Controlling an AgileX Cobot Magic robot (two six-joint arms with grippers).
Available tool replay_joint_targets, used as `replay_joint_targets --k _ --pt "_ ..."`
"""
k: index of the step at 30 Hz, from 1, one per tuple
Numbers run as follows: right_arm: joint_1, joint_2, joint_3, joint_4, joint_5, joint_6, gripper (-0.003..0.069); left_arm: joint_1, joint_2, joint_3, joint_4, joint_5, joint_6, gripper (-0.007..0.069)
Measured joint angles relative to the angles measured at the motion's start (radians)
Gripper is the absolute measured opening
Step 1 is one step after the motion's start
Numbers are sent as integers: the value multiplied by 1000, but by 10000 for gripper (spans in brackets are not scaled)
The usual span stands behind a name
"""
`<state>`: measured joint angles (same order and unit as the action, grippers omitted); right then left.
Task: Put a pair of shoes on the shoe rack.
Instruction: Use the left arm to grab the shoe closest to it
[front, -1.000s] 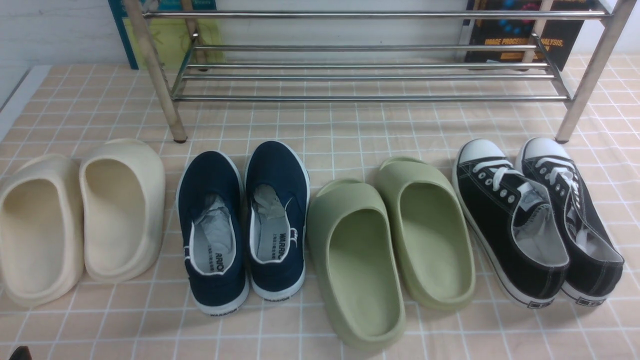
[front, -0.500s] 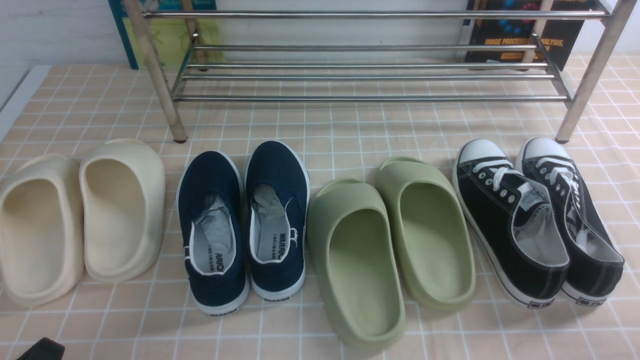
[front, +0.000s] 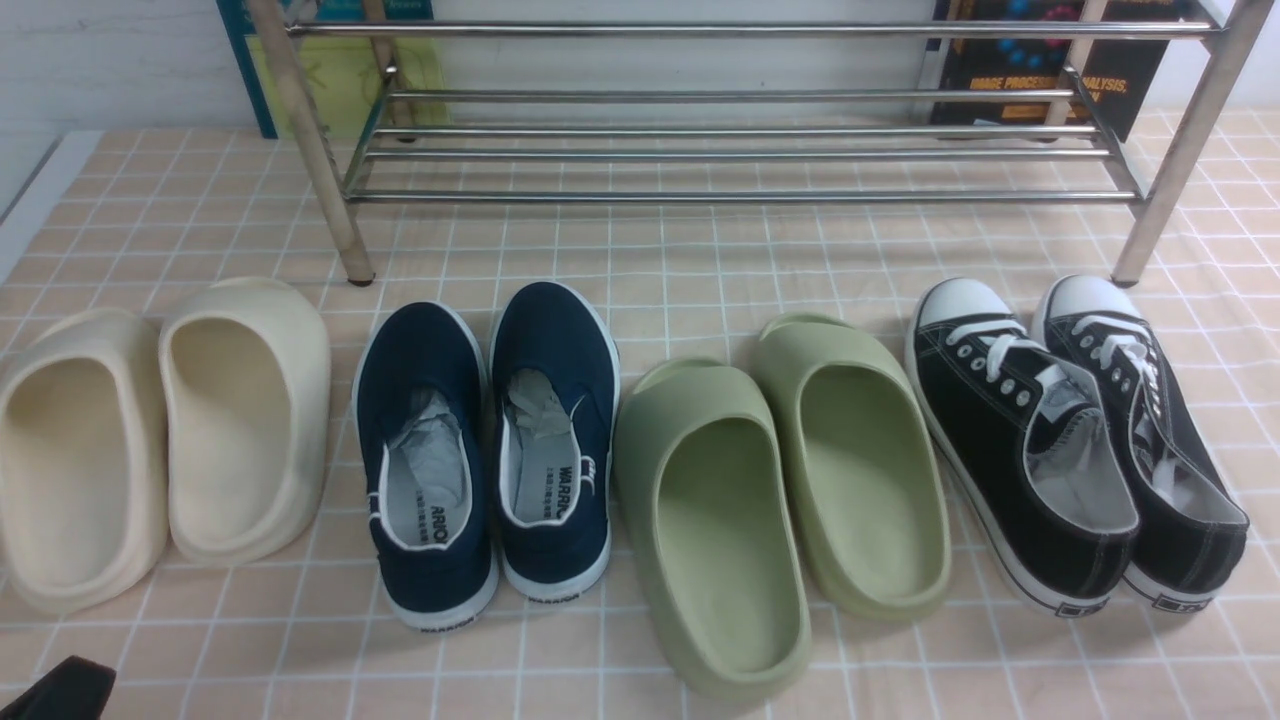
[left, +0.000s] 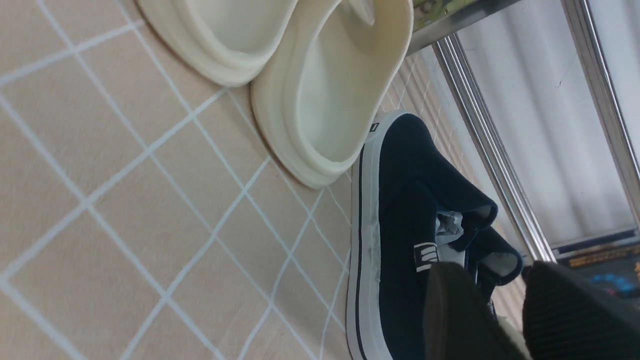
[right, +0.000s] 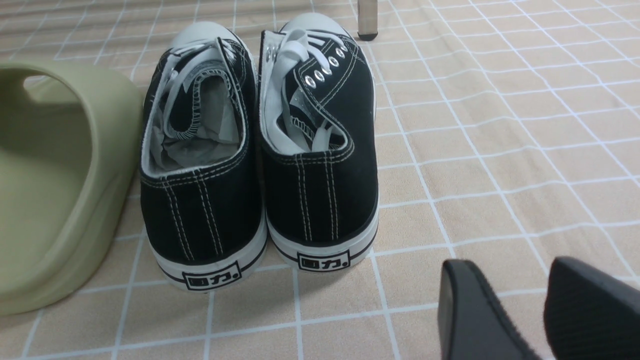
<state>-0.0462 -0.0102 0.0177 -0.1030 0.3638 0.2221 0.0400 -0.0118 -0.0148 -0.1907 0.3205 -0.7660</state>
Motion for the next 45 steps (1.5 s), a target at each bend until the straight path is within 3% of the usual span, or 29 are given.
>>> replay_joint_targets --k 3,5,12,17,24,29,31,33,34,35,38,45 --pt "0 0 0 0 0 0 239 0 0 -126 56 70 146 238" --pt "0 0 0 0 0 0 239 0 16 -257 146 197 241 216" --pt "0 0 0 0 0 0 239 0 310 -608 471 713 303 84" --pt "0 0 0 0 0 0 239 0 549 -742 556 907 385 51" --pt "0 0 0 0 0 0 239 -112 801 -829 513 908 448 89" --pt "0 0 0 0 0 0 239 -229 977 -906 454 832 452 237" --pt "0 0 0 0 0 0 239 -286 1081 -951 417 770 431 358" --pt "0 0 0 0 0 0 239 -325 1158 -978 390 717 421 447" --pt "0 0 0 0 0 0 239 -331 1173 -982 387 711 421 456" --pt "0 0 0 0 0 0 239 -351 1234 -991 361 649 416 521" --pt "0 0 0 0 0 0 239 -366 1339 -995 319 552 389 583" --pt "0 0 0 3 0 0 239 -367 1550 -995 294 381 266 572"
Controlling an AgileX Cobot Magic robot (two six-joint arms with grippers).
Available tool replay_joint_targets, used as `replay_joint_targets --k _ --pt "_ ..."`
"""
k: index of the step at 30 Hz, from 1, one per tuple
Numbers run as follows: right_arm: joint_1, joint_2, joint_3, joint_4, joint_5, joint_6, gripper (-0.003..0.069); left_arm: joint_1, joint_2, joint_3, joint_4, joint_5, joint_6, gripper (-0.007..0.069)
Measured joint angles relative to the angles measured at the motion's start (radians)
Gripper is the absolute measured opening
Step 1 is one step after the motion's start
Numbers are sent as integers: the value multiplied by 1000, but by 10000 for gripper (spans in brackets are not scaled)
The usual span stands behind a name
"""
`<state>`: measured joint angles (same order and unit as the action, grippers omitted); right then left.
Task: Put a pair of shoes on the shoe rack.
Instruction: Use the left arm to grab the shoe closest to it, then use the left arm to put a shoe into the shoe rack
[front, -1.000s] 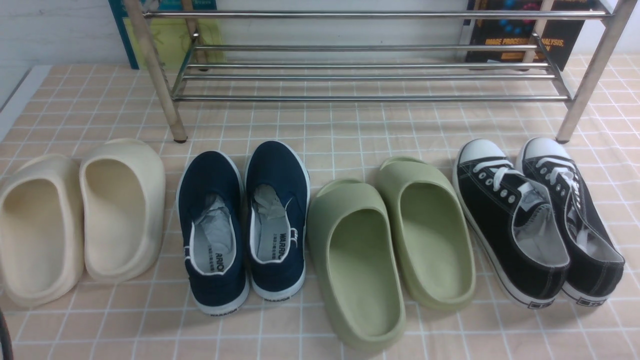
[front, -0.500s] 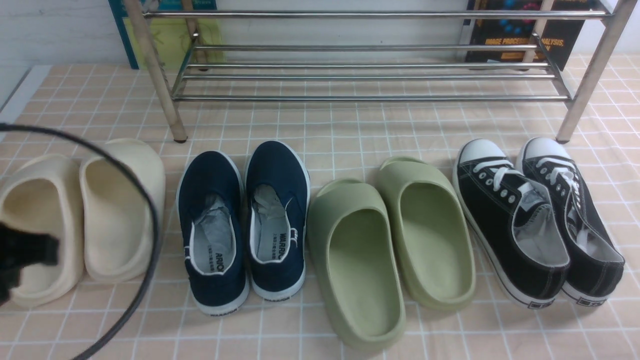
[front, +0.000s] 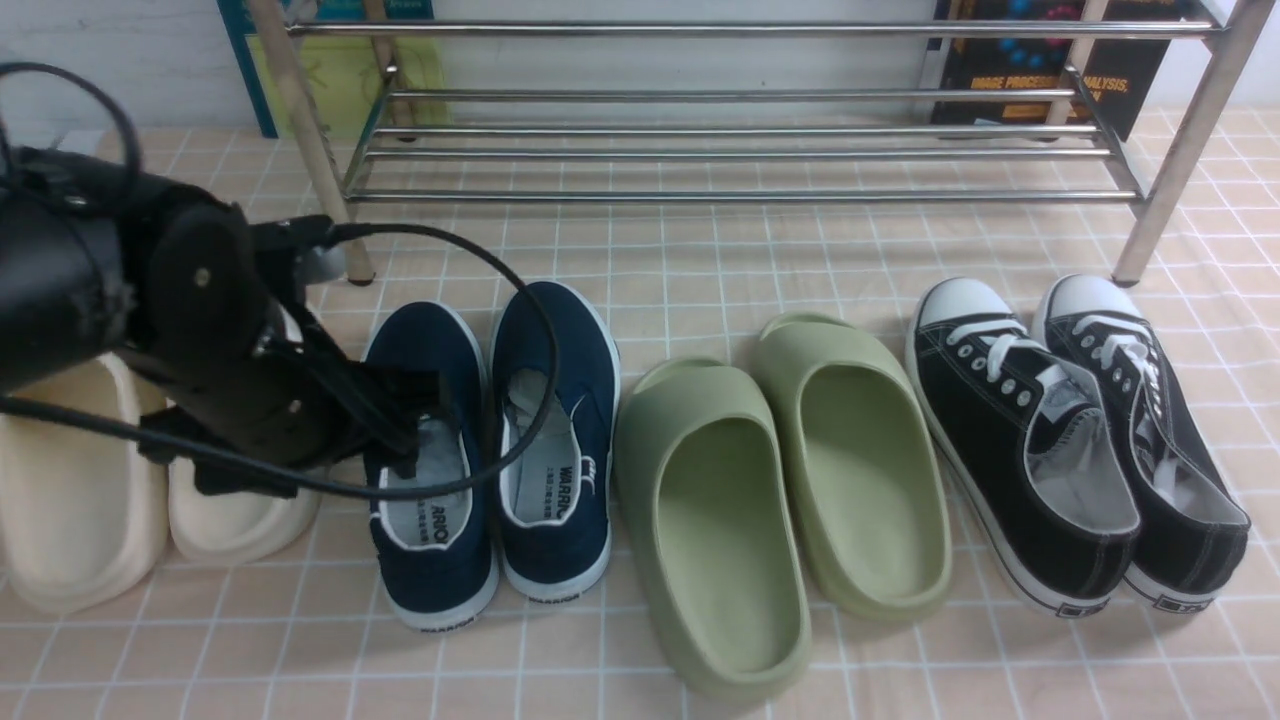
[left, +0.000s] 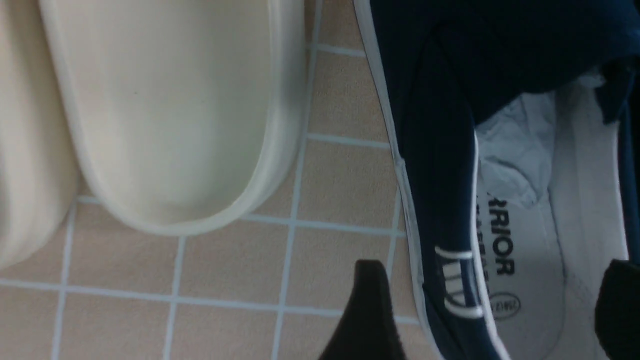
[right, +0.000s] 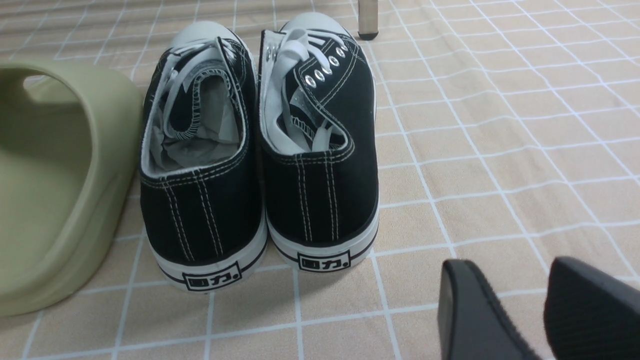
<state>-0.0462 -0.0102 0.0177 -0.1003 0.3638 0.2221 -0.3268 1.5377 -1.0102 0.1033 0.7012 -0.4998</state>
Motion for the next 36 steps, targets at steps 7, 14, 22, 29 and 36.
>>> replay_joint_targets --k 7,14,22,29,36 --pt "0 0 0 -2 0 0 239 0 154 0 -6 -31 -13 435" --pt "0 0 0 -2 0 0 239 -1 177 -4 -9 -31 -13 187" --pt "0 0 0 0 0 0 239 0 62 -73 -6 128 52 36" --pt "0 0 0 0 1 0 239 0 -21 -208 -9 173 119 36" --pt "0 0 0 -2 1 0 239 27 51 -364 -22 184 128 36"
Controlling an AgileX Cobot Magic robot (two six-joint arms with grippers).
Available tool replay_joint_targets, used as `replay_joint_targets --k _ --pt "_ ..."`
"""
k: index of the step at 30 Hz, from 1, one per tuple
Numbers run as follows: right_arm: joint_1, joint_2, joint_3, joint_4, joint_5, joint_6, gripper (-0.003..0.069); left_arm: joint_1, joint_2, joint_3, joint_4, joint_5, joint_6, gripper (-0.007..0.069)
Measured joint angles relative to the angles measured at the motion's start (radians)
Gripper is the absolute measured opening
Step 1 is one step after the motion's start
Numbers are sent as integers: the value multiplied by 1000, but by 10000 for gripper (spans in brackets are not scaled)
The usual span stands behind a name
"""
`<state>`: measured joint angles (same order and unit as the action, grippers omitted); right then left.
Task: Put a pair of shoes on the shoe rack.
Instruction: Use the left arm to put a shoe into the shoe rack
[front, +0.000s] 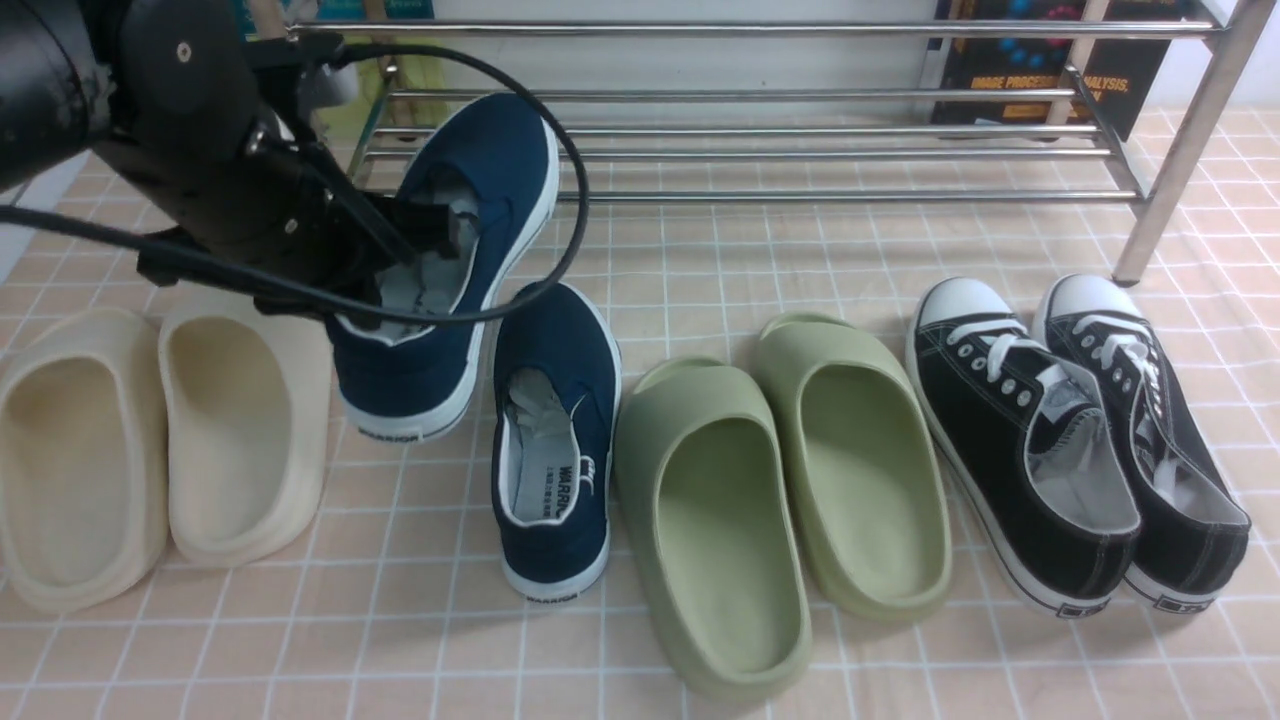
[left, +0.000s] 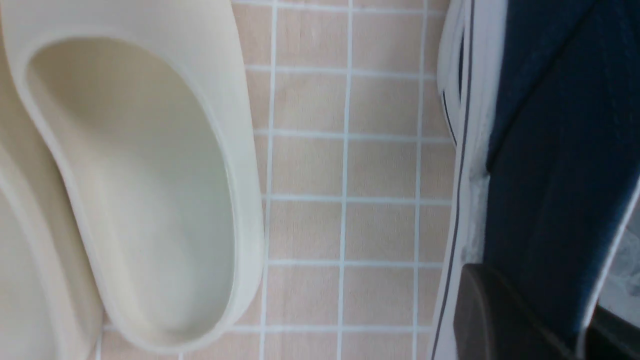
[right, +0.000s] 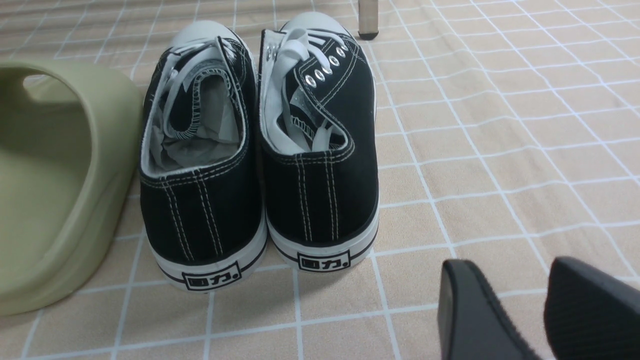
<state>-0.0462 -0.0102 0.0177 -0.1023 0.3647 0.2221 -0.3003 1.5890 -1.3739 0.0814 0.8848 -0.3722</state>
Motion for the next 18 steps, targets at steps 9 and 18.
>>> replay_joint_targets --k 9,18 --pt "0 0 0 0 0 0 239 53 216 -159 -2 -80 18 36" --pt "0 0 0 0 0 0 239 53 406 -343 1 -239 8 48"
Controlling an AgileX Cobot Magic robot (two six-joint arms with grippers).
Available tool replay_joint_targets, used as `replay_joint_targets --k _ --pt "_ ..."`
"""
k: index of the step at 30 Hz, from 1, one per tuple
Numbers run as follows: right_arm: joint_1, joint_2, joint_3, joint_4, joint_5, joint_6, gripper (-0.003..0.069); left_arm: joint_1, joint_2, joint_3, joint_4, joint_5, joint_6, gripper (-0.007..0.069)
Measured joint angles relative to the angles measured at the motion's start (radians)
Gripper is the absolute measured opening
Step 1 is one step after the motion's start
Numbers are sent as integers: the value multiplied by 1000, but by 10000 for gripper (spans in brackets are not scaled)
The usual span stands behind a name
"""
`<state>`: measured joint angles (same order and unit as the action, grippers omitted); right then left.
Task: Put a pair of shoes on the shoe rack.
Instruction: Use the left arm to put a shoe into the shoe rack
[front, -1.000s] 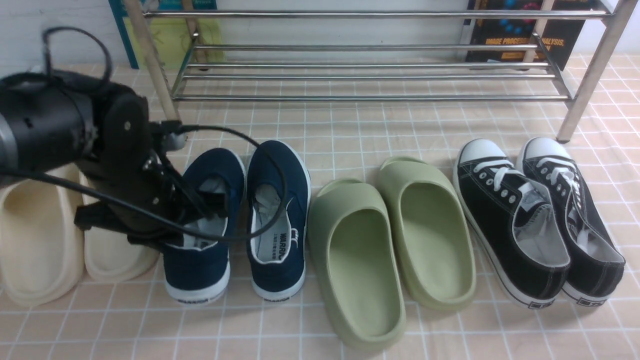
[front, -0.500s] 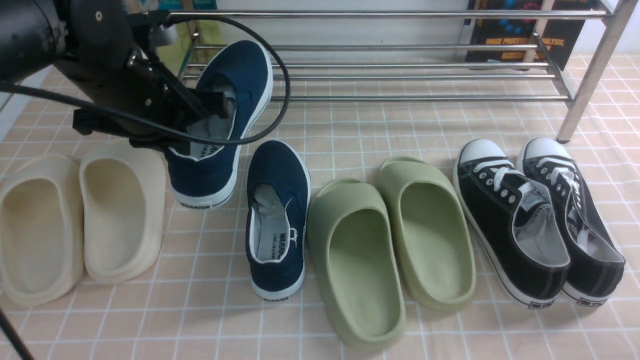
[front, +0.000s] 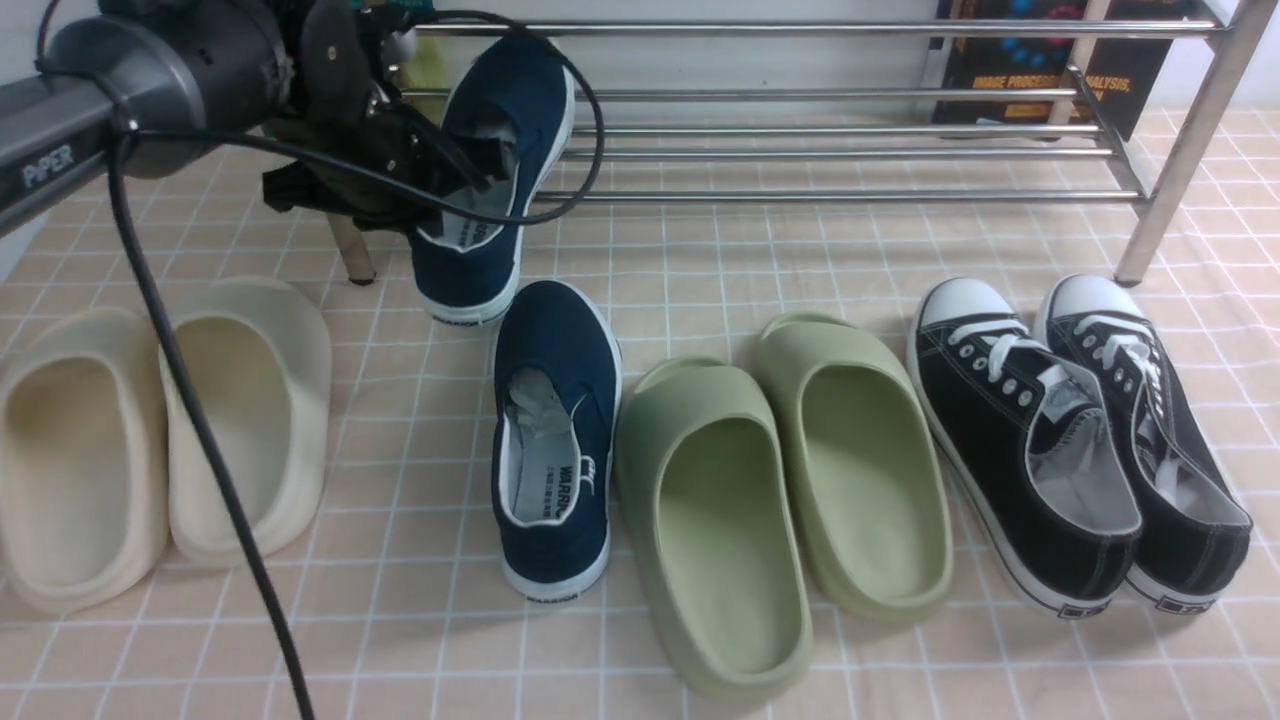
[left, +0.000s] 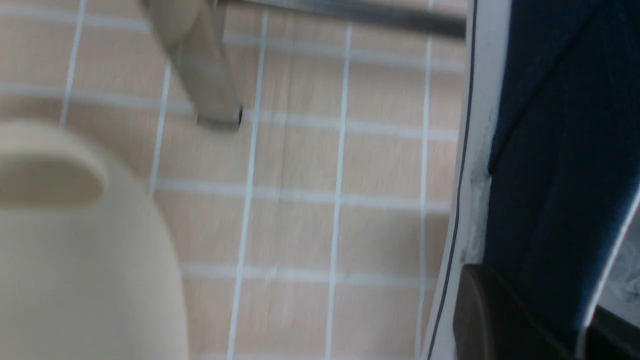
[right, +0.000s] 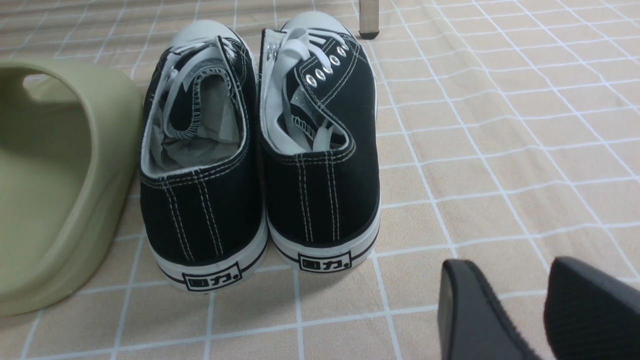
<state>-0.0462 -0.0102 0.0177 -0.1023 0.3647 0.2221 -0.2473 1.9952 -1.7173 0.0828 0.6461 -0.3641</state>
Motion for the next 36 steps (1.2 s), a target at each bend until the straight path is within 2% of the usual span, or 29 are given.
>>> replay_joint_targets --k 6,12,15,19,22,25,29,32,36 --pt "0 0 0 0 0 0 239 4 116 -144 11 -54 -32 105" --pt "0 0 0 0 0 0 239 16 242 -308 16 -77 -39 242" --pt "0 0 0 0 0 0 239 20 249 -340 14 -42 -39 287" --pt "0 0 0 1 0 0 239 23 218 -397 27 122 -24 323" --pt "0 0 0 1 0 0 239 23 171 -406 48 216 17 325" --pt "0 0 0 1 0 0 239 23 83 -412 72 336 112 312" --pt "0 0 0 1 0 0 239 23 15 -415 75 504 180 245" --pt "0 0 0 1 0 0 239 23 -3 -376 36 557 215 196" --pt "0 0 0 0 0 0 239 23 -11 -183 -153 517 324 106"
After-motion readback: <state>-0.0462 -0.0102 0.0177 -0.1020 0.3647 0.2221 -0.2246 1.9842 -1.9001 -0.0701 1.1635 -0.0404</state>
